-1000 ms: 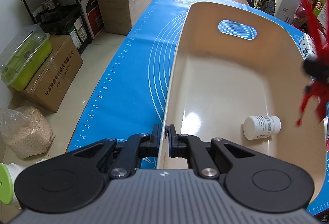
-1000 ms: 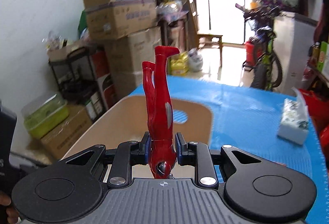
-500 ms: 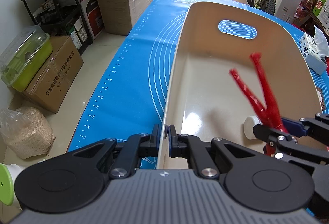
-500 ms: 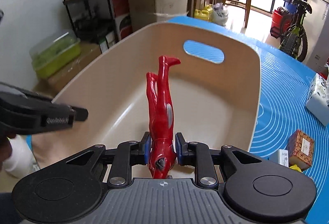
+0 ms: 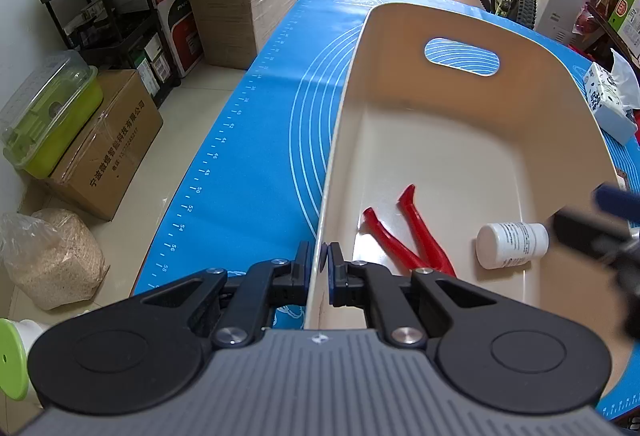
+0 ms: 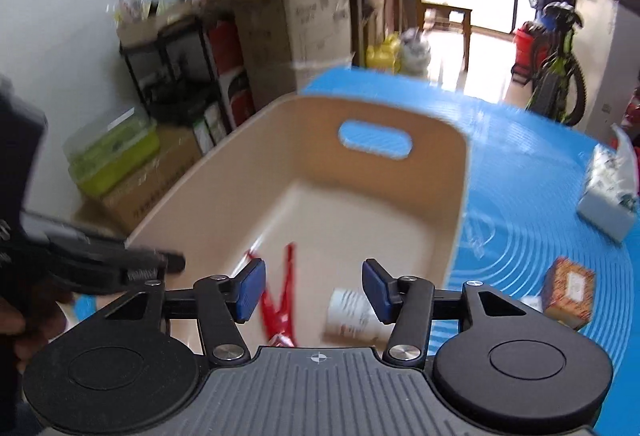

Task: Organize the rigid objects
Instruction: 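Reach the right tool to the clear tape roll and grasp its edge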

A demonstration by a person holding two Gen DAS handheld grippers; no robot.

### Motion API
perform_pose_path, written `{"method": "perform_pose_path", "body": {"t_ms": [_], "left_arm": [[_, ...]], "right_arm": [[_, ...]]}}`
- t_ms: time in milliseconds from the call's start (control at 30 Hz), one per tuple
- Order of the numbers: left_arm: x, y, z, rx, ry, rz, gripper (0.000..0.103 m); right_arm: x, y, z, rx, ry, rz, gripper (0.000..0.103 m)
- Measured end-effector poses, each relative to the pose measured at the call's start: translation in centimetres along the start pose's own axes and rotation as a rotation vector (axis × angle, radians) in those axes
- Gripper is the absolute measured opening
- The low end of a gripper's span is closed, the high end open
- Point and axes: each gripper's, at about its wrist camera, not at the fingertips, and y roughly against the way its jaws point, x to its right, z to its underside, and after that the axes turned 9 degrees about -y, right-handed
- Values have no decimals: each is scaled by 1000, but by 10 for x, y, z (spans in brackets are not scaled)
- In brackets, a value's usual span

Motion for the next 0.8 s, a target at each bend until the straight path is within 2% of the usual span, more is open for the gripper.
{"method": "perform_pose_path", "body": {"t_ms": [300, 533, 700, 800], "left_arm": [[0, 0, 0, -1, -1, -2, 10], [-1, 0, 0, -3, 3, -1, 10], [0, 0, 0, -4, 7, -1, 10], [0, -1, -1, -5, 10, -1, 10]], "right_arm": [[59, 40, -15, 114, -128, 72, 71], [116, 48, -12, 146, -192, 231, 72], [162, 43, 3, 130, -266, 360, 72], [184, 39, 14, 93, -306, 405, 72]]}}
